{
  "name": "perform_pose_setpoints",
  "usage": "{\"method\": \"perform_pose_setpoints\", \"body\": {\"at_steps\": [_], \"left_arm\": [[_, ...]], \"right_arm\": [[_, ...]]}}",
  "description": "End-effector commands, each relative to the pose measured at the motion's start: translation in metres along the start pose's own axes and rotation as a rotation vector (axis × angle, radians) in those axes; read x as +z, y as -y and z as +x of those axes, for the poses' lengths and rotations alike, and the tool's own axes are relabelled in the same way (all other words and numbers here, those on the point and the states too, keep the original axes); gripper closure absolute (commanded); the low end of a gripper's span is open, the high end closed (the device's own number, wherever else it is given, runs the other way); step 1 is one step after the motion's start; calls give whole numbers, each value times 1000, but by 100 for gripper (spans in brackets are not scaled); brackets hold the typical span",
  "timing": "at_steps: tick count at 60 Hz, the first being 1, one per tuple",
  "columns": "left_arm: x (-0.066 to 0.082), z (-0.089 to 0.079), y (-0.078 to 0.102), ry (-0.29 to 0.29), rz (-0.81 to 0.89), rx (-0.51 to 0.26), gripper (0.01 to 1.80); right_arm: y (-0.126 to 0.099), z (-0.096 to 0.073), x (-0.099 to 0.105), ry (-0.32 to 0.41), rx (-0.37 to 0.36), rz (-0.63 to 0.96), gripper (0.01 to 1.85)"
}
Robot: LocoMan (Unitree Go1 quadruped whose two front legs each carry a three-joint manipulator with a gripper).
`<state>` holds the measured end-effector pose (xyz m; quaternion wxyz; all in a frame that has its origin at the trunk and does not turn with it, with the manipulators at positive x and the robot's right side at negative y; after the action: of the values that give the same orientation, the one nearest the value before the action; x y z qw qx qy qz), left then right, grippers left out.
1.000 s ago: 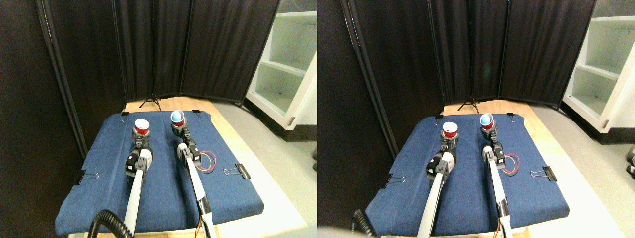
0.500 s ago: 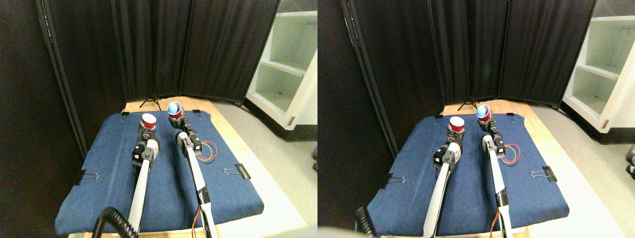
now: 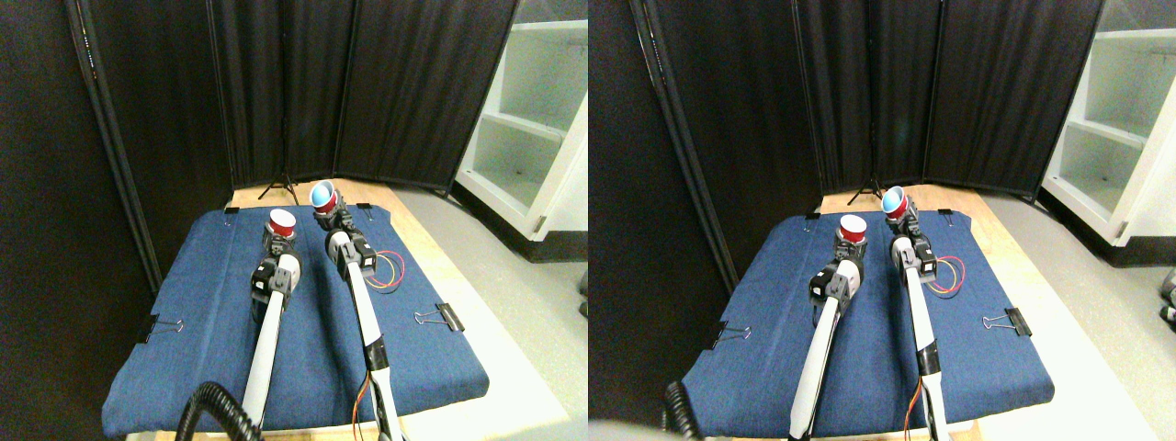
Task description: Pour (bimanual)
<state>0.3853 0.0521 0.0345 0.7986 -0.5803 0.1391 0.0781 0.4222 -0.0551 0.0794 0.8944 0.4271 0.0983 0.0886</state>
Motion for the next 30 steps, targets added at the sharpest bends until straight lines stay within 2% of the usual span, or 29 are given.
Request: {"method": "perform_pose_setpoints", "body": {"at_steps": [1,20,30], "left_arm": [[-2,1,7,-6,-2,-29,148],[-9,-1,12,-18,18,-34,148],[-11,-2,12,-15,33,-31,148]], "right_arm": [[-17,-1,5,23,52,-54,144],[-24,0,4,15,70,-11,146],[-28,4,2,4,49,-34,146]]}}
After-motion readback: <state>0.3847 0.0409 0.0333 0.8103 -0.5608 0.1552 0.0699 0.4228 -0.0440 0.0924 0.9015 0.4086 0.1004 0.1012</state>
